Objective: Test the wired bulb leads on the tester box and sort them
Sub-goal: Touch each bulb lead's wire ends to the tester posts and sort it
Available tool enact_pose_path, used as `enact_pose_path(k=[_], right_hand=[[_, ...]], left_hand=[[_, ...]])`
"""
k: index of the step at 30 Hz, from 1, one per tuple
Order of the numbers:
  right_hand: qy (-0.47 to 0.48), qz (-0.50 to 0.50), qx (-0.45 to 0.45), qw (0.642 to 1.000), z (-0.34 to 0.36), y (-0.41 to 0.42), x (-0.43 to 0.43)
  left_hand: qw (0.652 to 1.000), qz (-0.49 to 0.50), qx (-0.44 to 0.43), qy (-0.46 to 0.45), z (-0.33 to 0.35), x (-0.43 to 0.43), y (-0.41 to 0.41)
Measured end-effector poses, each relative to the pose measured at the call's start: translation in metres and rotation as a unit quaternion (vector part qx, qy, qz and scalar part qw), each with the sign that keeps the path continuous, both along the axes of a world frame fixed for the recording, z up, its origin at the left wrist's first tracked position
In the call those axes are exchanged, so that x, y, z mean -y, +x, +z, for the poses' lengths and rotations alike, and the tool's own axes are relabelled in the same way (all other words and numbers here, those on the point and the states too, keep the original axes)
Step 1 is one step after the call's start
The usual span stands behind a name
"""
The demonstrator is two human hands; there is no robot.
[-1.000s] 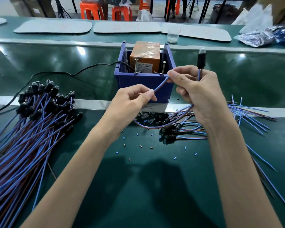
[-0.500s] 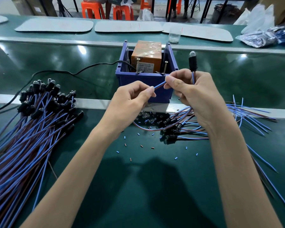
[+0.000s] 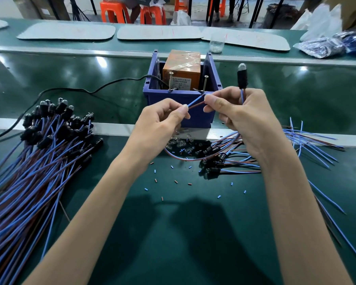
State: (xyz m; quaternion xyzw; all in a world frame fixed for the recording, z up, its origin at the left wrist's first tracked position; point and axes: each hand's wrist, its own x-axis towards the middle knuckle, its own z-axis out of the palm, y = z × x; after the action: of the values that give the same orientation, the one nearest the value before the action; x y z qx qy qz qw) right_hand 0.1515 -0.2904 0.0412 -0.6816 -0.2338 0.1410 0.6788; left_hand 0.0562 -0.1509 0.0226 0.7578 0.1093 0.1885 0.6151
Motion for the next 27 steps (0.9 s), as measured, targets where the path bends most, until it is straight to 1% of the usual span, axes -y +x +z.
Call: enact_pose_path(k=[14,22,27], right_hand=[[-0.049,0.002,0.015,0.999,-0.001,-0.001,-0.003],[-0.089,-0.031,0.070,0.993,-0.008,0.001,-0.010],[-0.089,-0.052,0.087,0.991,-0.010,0.000,-0.012]], left_hand=[[1.000,-0.002,-0.004,0.009,-0.005,0.001,0.002],[1.000,0.005,-0.002,0.018,-0.003,0.000,0.001],[1.000,0.007,-0.002,0.018,-0.002,0.001,0.001]])
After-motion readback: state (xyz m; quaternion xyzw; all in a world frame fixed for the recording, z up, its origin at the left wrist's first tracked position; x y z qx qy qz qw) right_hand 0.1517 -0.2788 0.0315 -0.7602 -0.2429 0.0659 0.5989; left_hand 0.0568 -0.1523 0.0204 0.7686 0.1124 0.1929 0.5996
